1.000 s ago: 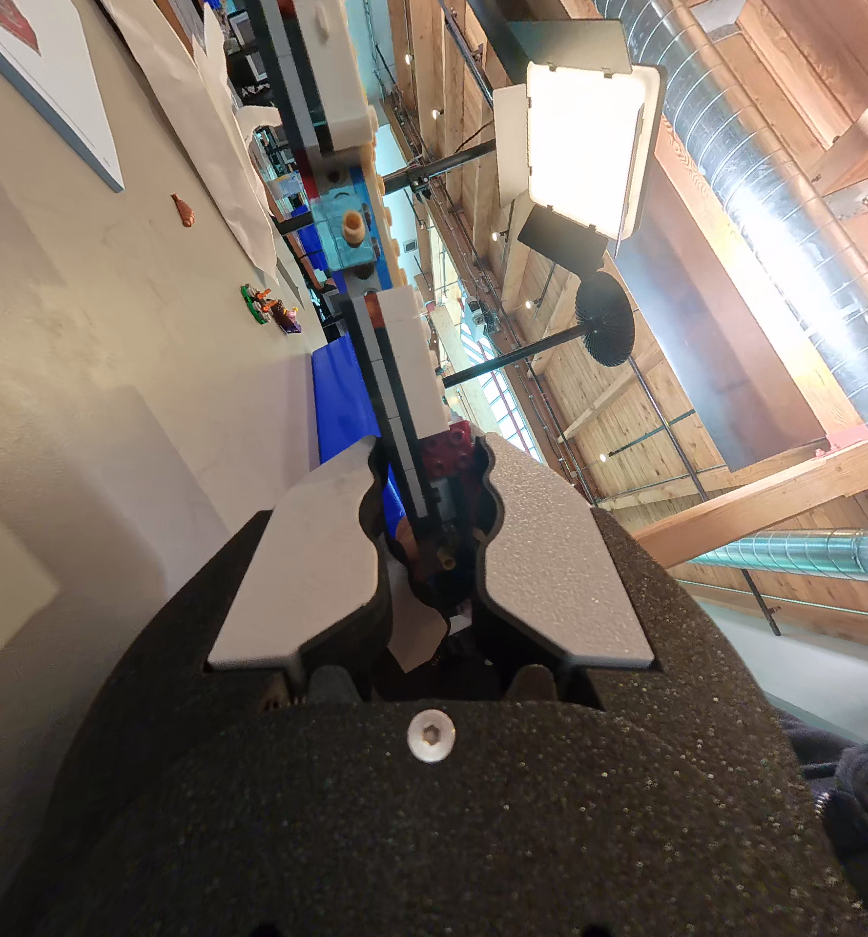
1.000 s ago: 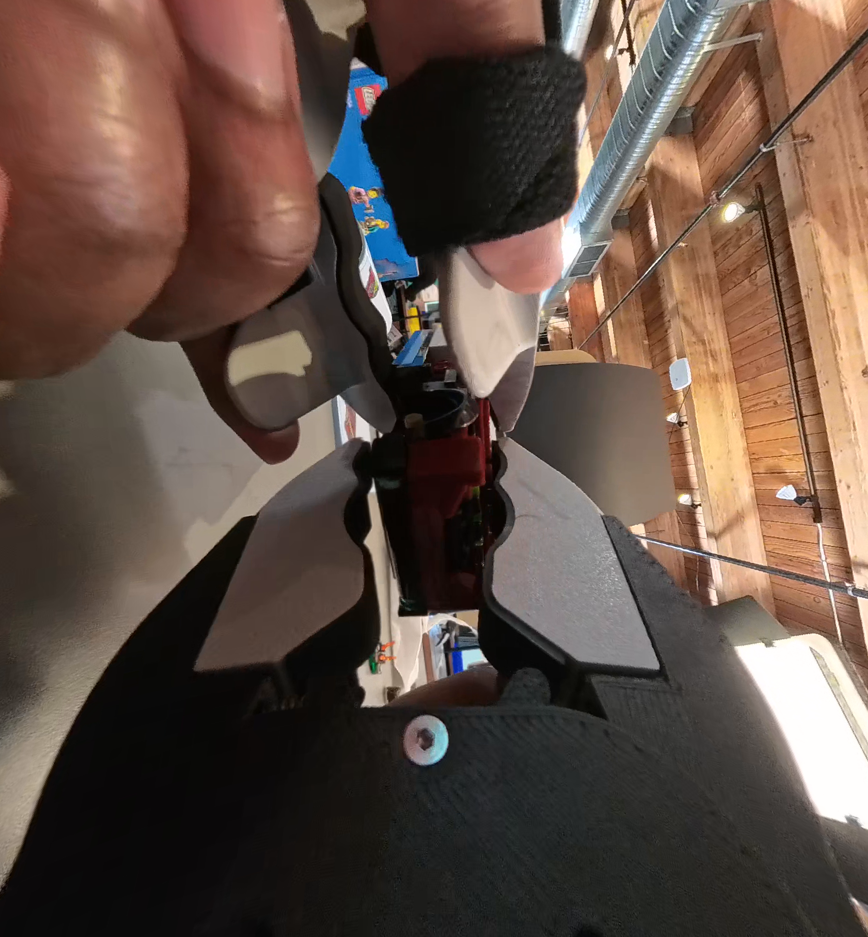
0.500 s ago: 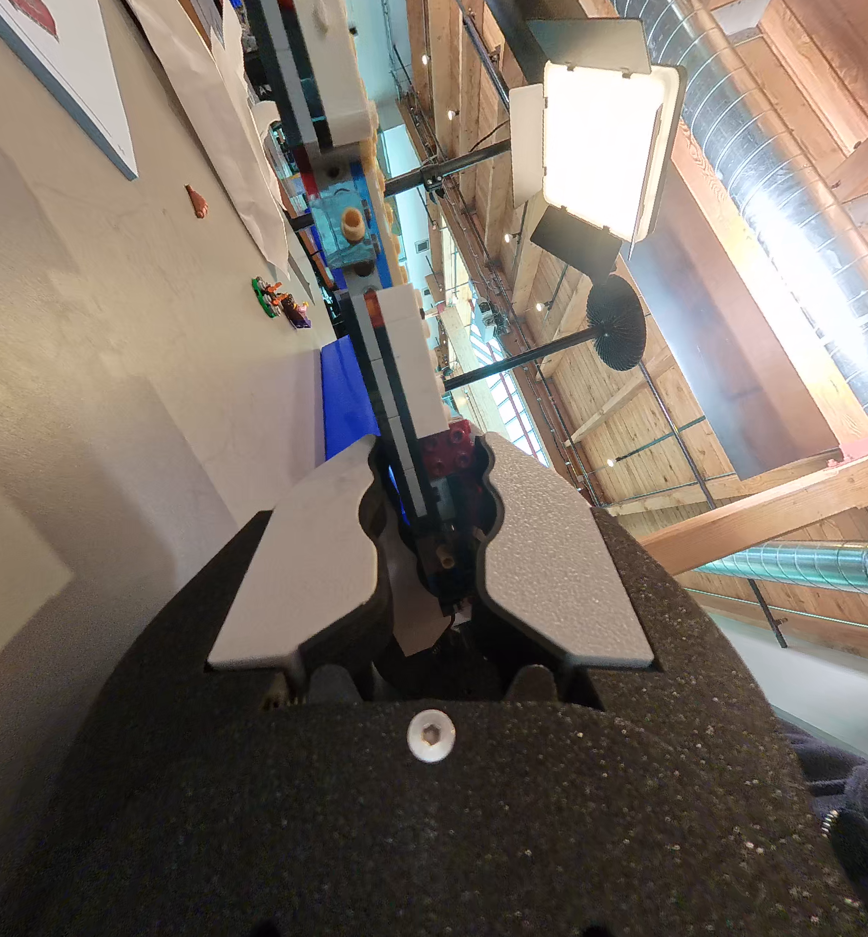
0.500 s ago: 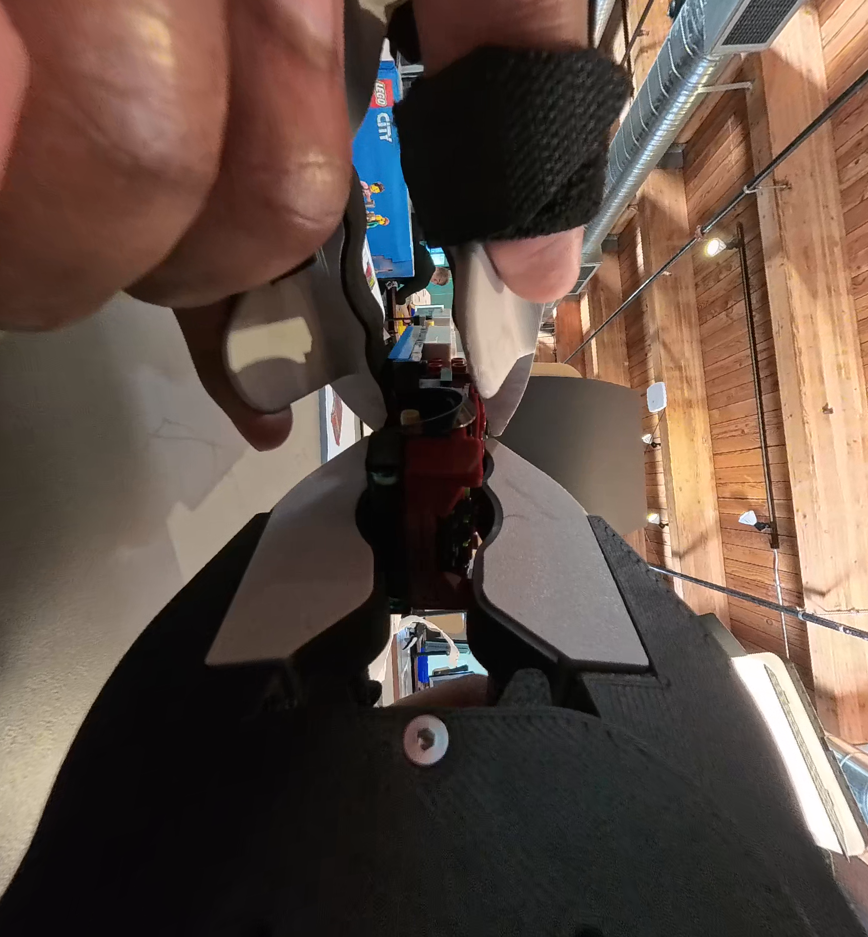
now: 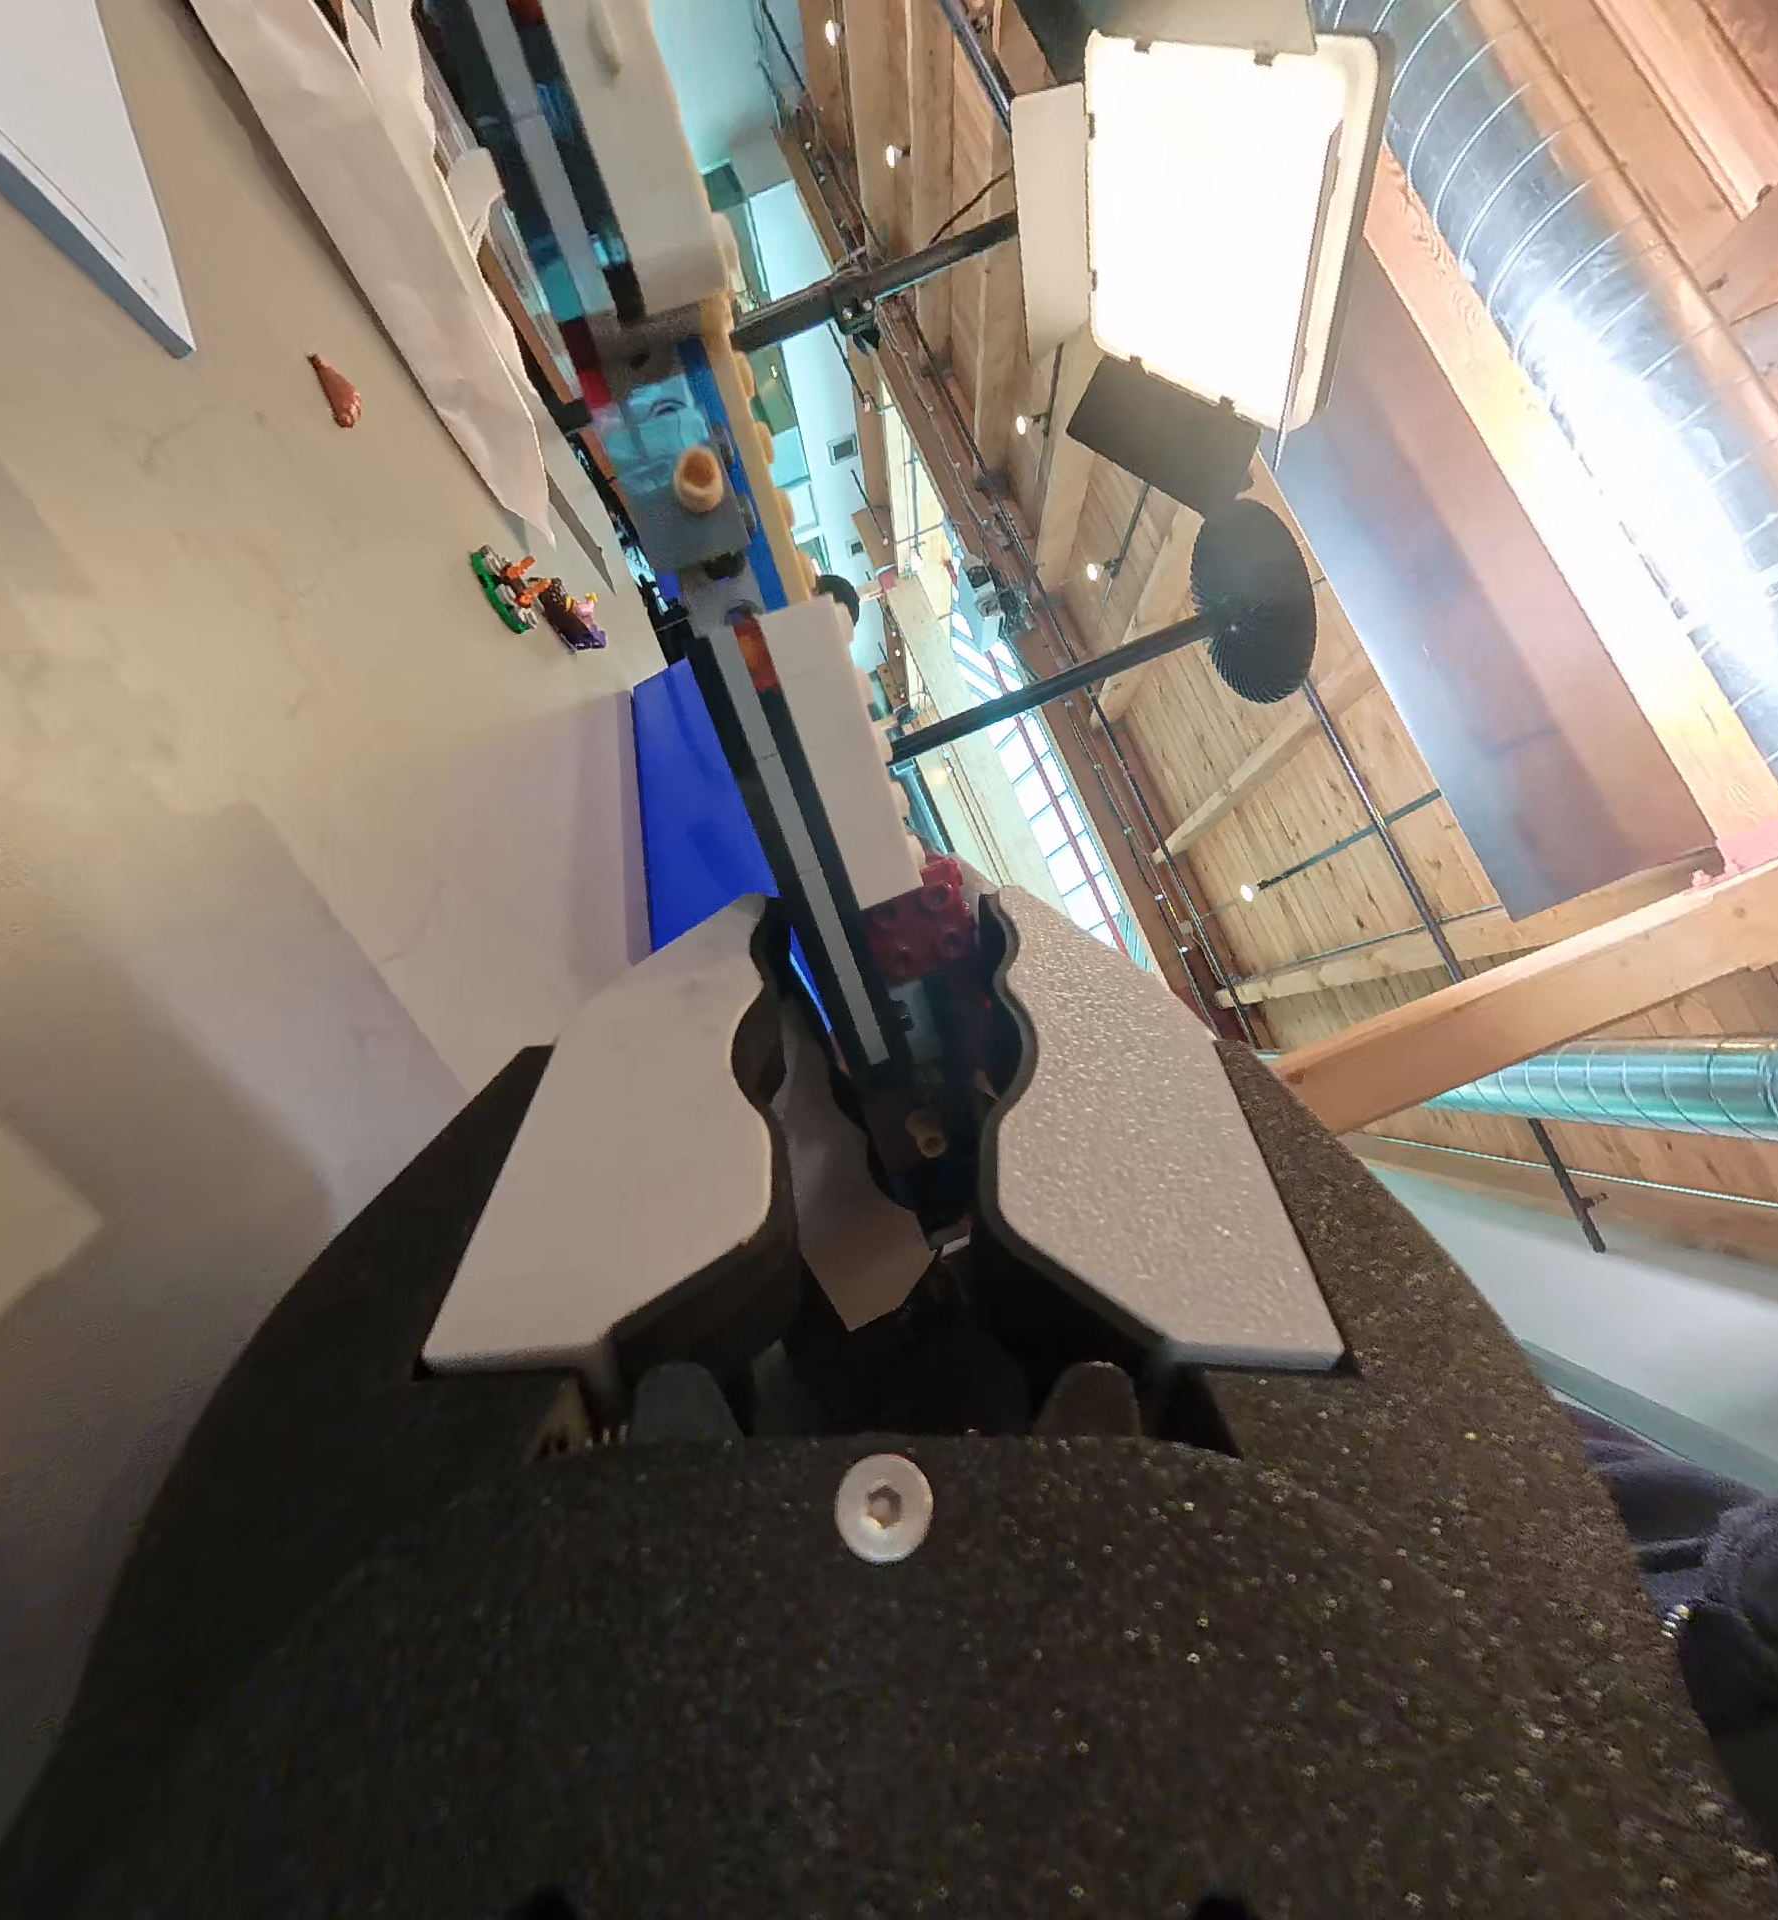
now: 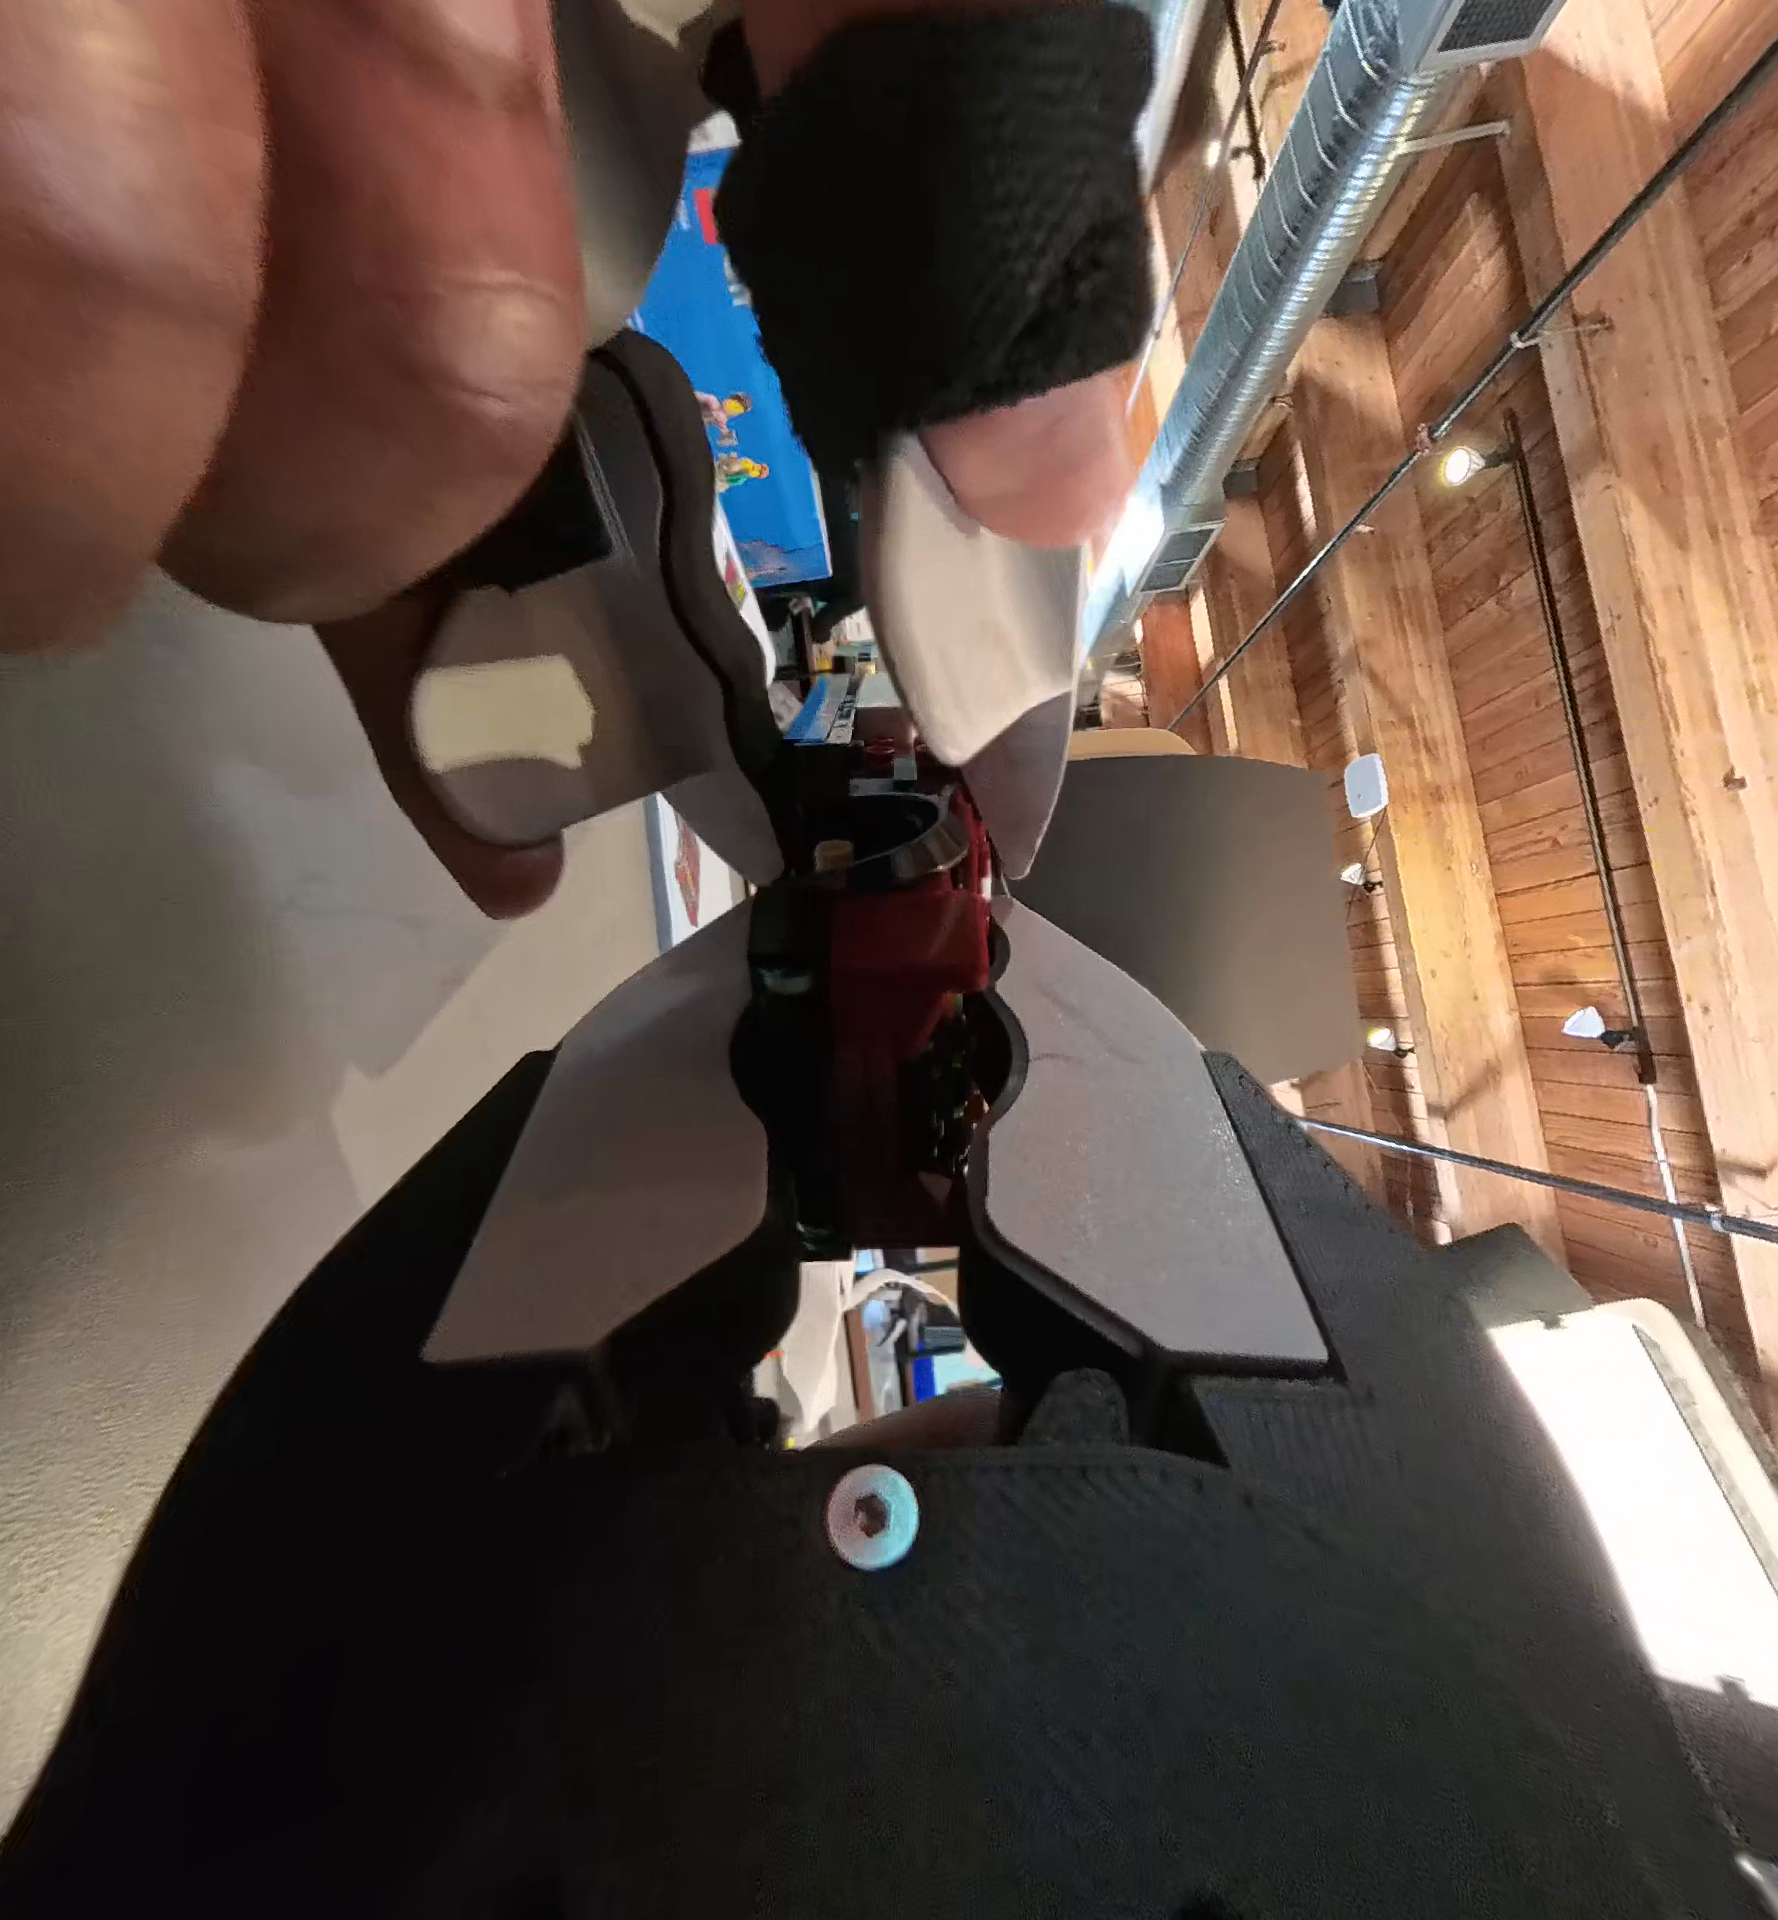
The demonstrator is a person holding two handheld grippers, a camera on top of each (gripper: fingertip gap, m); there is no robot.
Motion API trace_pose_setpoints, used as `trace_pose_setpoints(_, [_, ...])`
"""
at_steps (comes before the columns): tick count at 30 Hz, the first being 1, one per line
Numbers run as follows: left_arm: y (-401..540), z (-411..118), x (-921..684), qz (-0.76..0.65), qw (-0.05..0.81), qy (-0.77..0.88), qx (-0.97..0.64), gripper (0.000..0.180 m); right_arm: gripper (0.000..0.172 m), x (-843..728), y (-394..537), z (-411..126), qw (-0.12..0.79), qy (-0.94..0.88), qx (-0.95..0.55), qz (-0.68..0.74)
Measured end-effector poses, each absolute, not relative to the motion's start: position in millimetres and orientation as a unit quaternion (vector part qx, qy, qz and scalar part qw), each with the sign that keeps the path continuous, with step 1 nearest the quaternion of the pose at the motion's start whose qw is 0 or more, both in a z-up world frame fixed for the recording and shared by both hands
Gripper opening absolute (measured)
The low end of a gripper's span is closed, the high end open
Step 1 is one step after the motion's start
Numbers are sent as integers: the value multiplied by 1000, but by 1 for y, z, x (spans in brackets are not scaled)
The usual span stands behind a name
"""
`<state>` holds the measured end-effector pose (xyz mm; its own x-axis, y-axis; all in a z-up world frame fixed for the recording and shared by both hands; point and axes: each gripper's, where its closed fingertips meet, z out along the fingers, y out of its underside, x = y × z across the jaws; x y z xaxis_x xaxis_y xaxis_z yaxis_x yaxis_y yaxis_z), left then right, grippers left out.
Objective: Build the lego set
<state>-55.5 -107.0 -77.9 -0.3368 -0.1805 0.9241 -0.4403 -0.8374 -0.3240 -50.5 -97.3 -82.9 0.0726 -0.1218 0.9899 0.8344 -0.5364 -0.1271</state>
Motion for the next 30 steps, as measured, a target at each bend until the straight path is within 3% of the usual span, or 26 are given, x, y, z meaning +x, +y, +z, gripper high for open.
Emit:
trace_pose_setpoints(16, [-104,-87,-57,751,146,-256,591,34,36,-62,-99,-84,407,-335,-594,-608])
trace_pose_setpoints(30, [-92,-80,-56,741,41,-300,599,34,36,-83,-93,-87,461,-367,-616,-523])
